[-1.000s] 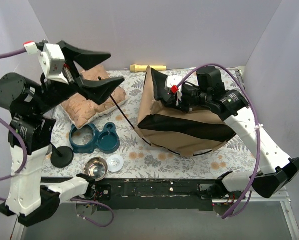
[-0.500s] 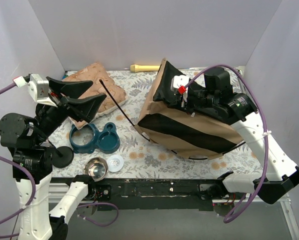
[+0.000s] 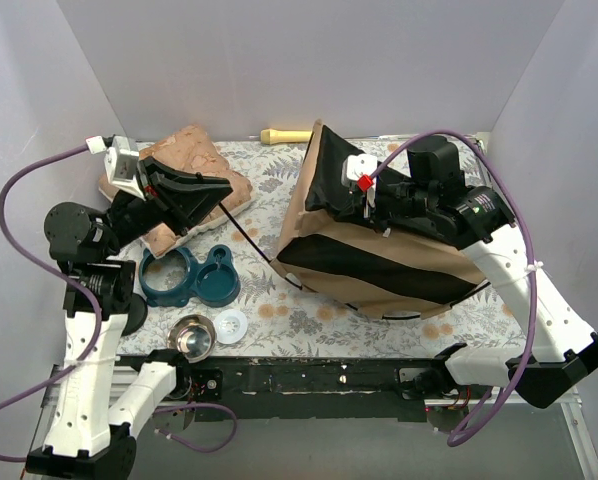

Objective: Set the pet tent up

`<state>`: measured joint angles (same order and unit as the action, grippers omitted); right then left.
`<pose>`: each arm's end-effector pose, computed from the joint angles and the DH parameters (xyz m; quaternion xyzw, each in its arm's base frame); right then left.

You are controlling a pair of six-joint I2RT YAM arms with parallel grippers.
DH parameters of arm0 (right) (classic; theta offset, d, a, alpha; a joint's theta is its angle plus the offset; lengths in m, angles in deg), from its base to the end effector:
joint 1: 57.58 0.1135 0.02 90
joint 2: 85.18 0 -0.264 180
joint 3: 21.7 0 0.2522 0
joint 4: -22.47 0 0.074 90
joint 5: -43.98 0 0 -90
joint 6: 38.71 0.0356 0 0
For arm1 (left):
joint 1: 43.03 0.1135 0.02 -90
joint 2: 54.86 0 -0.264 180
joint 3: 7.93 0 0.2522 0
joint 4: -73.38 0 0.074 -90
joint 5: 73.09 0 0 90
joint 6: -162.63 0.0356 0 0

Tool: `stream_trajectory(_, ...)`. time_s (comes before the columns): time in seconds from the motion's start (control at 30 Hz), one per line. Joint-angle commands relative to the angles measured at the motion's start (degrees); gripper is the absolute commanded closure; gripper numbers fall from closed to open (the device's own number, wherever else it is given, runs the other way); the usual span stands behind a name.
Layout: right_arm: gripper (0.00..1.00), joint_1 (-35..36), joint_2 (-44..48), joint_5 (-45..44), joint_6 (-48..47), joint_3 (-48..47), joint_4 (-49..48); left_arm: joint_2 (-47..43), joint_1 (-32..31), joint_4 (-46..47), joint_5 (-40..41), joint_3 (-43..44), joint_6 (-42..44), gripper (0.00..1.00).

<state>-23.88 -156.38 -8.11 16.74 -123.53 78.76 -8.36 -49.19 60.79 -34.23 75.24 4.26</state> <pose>0.1908 0.1536 0.4477 -0.5923 0.5657 0.2712 0.5056 0.1248 -0.0414 0.4949 0.0565 0.6073 -0.6452 0.4602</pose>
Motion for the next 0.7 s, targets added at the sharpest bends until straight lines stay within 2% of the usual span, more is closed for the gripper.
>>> stream_trajectory(0.0, 0.99, -0.29, 1.41, 1.99, 0.79, -2.37, -1.65, 0.87, 0.26, 8.15, -8.37, -0.06, -5.88, 0.92)
stream_trajectory(0.07, 0.99, -0.38, 1.5, 2.6, 1.76, -1.93, -2.79, 0.87, 0.26, 5.88, -6.97, 0.2, -7.81, 0.96)
stream_trajectory(0.1, 0.94, -0.29, 1.68, 2.78, 2.54, -1.49, -3.58, 0.87, 0.26, 4.3, -6.09, 0.81, -8.78, 1.0)
stream_trajectory(0.23, 0.51, -0.29, 2.73, 2.52, 8.33, 0.88, -9.11, -0.09, 0.26, -0.81, -3.46, 2.22, -7.74, 1.0)
stream_trajectory(0.27, 0.45, -0.29, 2.82, 2.52, 9.92, 1.23, -10.69, -0.53, 0.26, -4.21, -2.66, 2.4, -7.12, 1.0)
stream_trajectory(0.3, 0.41, -0.29, 2.99, 3.04, 10.89, 1.5, -12.19, -0.97, 0.26, -5.81, -2.22, 2.57, -6.6, 1.0)
stream_trajectory(0.47, 0.37, 0.67, 1.42, 6.12, 14.32, 1.15, -14.31, -2.03, 0.26, -8.99, -1.69, 2.49, -7.29, 1.0)
stream_trajectory(0.57, 0.28, 2.16, 0.1, 5.6, 14.07, 0.54, -14.4, -1.85, 0.26, -9.26, -2.65, 2.58, -7.12, 1.0)
stream_trajectory(0.67, 0.26, 2.96, -1.39, 5.77, 12.31, -0.6, -14.66, -1.59, 0.26, -9.08, -5.72, 2.4, -7.21, 1.0)
